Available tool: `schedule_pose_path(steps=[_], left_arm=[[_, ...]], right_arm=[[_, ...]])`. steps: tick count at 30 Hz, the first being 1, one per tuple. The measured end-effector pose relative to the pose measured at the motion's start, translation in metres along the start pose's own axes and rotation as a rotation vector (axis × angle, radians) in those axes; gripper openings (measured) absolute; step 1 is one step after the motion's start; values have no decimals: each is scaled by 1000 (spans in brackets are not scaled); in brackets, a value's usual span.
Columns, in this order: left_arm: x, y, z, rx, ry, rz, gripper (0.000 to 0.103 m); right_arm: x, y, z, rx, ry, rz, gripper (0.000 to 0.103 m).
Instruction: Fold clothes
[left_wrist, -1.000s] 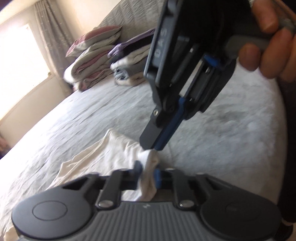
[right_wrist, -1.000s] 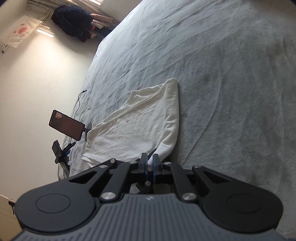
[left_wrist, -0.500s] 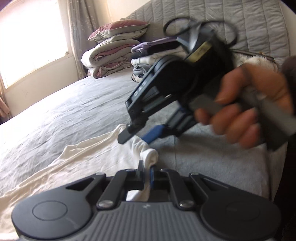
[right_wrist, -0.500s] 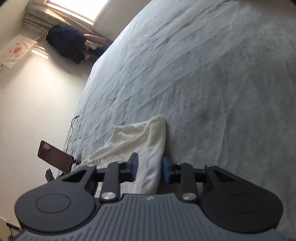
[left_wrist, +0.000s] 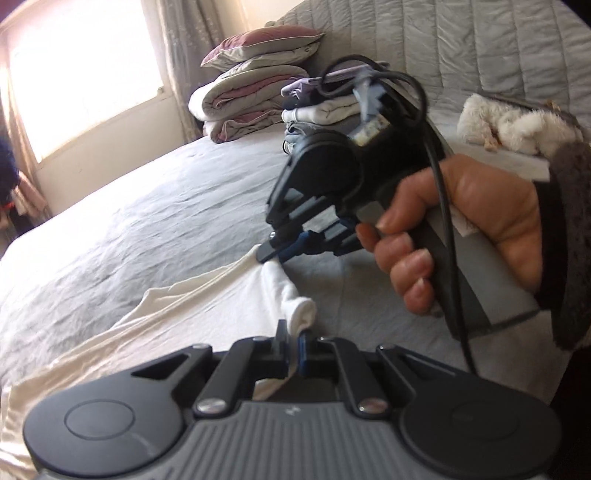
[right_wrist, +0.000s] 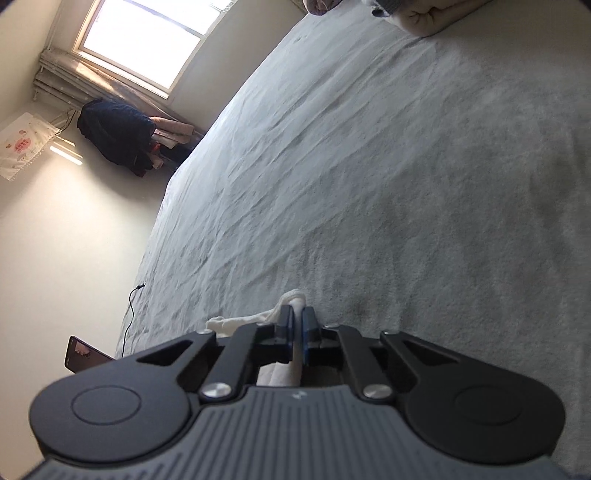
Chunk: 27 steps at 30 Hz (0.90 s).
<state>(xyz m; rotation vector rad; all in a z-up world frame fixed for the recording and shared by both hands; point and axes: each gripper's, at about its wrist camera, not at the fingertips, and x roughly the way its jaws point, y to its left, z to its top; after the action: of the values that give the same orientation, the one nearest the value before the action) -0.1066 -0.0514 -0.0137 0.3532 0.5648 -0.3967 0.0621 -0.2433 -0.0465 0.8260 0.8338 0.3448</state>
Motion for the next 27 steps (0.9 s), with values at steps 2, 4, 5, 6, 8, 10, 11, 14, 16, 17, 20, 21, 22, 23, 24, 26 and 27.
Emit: schedule_pose_path(steps=[2,4,5,6,8,10,11,14,16,17,20,21,22,23,24,26,27], left_arm=[[1,-9,8,-24,-8,-6,4],[2,-21,14,-48,-16,-19,4],[2,-27,16,-63,-19,-28,4],[2,-33,18,-80,-22,-37,4],[1,-44,20,-113,-31,-54,4],[0,-55,22,-144,-40,-66,4],[-1,-57,23,-161,-45,-69,4],[-1,-61,24,-227,-53,-67,4],[-2,-57,23,-282,-61,-60,4],[-3,-53,21,-315,-67,-58,4],[-9,-37,16,-431,-88,-49,4],[-11,-31,14,-470,-97,-43,4],[-13,-25,13,-505,-108,-38,4],[-16,-20,11,-537,-120,-31,4],[-20,-14,9,-566,-135,-24,4],[-27,-3,6,-622,-162,-10,4],[-29,3,5,-649,-169,-3,4]], right_arm=[[-12,-9,3,16,-10,-9,5],[-24,-17,6,33,-20,-18,5],[-32,-22,7,45,-27,-23,5],[-39,-26,8,54,-34,-28,5],[-52,-31,10,62,-48,-40,5],[-64,-34,11,63,-59,-51,5],[-69,-35,11,60,-62,-54,5],[-77,-34,10,49,-62,-65,5],[-77,-29,9,40,-57,-70,5],[-76,-25,9,34,-55,-74,5],[-71,-10,11,16,-51,-69,5],[-69,-5,12,9,-49,-65,5],[-67,1,13,-1,-44,-64,5],[-64,8,14,-15,-39,-65,5],[-61,15,16,-29,-34,-65,5],[-51,30,17,-55,-21,-63,5],[-44,38,17,-68,-14,-61,5]])
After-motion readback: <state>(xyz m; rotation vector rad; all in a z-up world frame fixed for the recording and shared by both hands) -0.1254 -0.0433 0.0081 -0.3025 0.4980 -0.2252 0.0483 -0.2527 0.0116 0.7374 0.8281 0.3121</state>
